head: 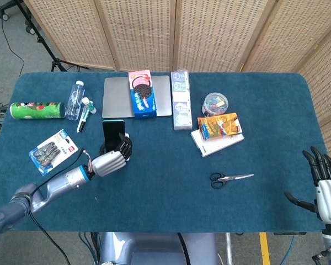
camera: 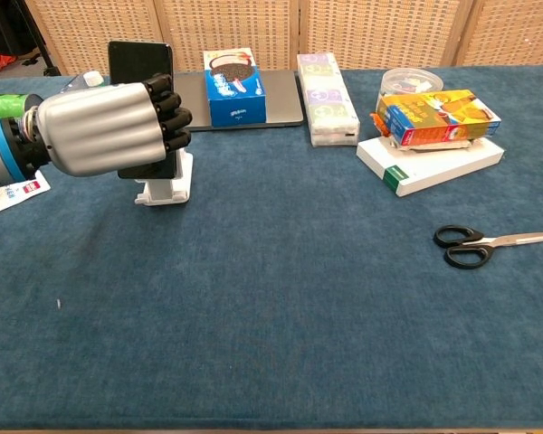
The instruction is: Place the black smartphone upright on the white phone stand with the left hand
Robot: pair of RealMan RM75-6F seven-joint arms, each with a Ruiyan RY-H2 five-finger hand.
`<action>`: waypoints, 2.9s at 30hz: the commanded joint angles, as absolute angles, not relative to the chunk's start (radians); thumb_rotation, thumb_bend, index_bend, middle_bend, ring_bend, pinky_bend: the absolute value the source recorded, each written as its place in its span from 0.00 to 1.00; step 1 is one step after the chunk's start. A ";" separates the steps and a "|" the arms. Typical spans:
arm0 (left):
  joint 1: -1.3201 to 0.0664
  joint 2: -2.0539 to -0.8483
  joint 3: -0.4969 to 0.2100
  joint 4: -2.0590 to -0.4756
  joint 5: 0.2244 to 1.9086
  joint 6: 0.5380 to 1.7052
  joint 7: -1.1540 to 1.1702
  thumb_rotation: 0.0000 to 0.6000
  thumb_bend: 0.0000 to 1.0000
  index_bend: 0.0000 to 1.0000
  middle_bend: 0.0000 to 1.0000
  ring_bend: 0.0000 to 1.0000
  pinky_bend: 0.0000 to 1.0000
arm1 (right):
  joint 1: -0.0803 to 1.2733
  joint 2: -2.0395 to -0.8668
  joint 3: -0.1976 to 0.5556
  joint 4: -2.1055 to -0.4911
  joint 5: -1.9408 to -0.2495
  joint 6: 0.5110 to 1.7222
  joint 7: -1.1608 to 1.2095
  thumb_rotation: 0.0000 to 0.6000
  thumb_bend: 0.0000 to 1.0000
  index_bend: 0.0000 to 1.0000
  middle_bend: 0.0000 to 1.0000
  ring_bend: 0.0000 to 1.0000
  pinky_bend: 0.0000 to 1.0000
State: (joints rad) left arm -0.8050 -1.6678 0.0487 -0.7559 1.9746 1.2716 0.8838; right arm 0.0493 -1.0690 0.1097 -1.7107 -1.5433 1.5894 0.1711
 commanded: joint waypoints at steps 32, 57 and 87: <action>-0.795 -1.770 0.044 -0.729 1.880 1.228 0.928 1.00 0.00 0.52 0.25 0.28 0.38 | 0.045 -1.049 0.115 -1.715 -1.532 1.590 0.207 1.00 0.00 0.00 0.00 0.00 0.00; -0.789 -1.694 0.024 -0.911 1.823 1.185 0.996 1.00 0.00 0.09 0.00 0.01 0.38 | 0.041 -1.043 0.114 -1.718 -1.537 1.595 0.217 1.00 0.00 0.00 0.00 0.00 0.00; -0.306 -1.292 0.023 -1.442 1.464 1.576 0.044 1.00 0.00 0.00 0.00 0.00 0.07 | 0.040 -1.064 0.099 -1.720 -1.563 1.601 0.143 1.00 0.00 0.00 0.00 0.00 0.00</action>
